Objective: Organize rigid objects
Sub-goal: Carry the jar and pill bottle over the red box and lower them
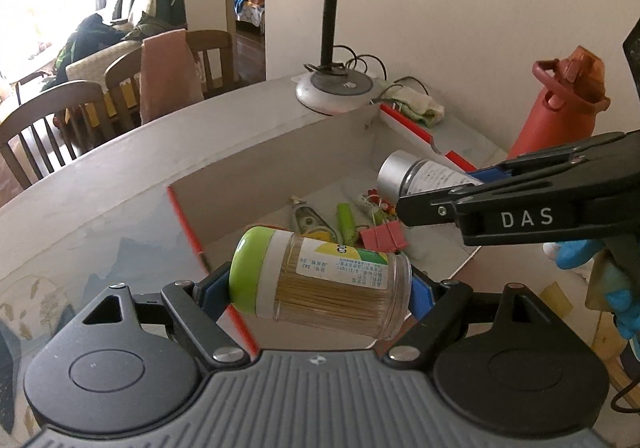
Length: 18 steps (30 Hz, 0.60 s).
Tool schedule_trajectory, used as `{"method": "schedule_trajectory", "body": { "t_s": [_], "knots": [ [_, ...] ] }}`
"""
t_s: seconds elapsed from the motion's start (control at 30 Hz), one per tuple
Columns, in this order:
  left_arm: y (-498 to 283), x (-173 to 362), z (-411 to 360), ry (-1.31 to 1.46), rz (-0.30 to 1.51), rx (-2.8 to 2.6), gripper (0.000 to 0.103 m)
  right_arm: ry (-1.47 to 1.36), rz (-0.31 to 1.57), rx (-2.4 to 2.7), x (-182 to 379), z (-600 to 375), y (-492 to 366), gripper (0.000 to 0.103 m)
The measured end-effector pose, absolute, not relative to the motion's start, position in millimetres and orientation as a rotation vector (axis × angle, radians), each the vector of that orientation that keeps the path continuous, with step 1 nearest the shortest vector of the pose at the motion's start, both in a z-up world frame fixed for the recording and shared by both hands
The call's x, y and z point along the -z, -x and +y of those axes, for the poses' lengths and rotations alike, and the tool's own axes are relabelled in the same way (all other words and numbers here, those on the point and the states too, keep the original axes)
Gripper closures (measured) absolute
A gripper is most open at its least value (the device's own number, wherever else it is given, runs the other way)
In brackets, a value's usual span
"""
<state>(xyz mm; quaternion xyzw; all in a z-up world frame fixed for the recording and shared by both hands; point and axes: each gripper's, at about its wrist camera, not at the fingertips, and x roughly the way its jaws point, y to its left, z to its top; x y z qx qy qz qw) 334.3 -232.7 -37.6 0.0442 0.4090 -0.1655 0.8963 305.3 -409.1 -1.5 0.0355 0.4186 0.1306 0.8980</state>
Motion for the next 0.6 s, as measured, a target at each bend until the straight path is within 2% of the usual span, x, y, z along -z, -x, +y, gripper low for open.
{"method": "schedule_trajectory", "body": {
  "t_s": [0.6],
  "knots": [
    [-404.5, 96.4, -261.4, -0.095, 0.974, 0.309, 0.018, -0.015, 0.966, -0.196, 60.8, -436.4, -352.0, 0.063]
  ]
}}
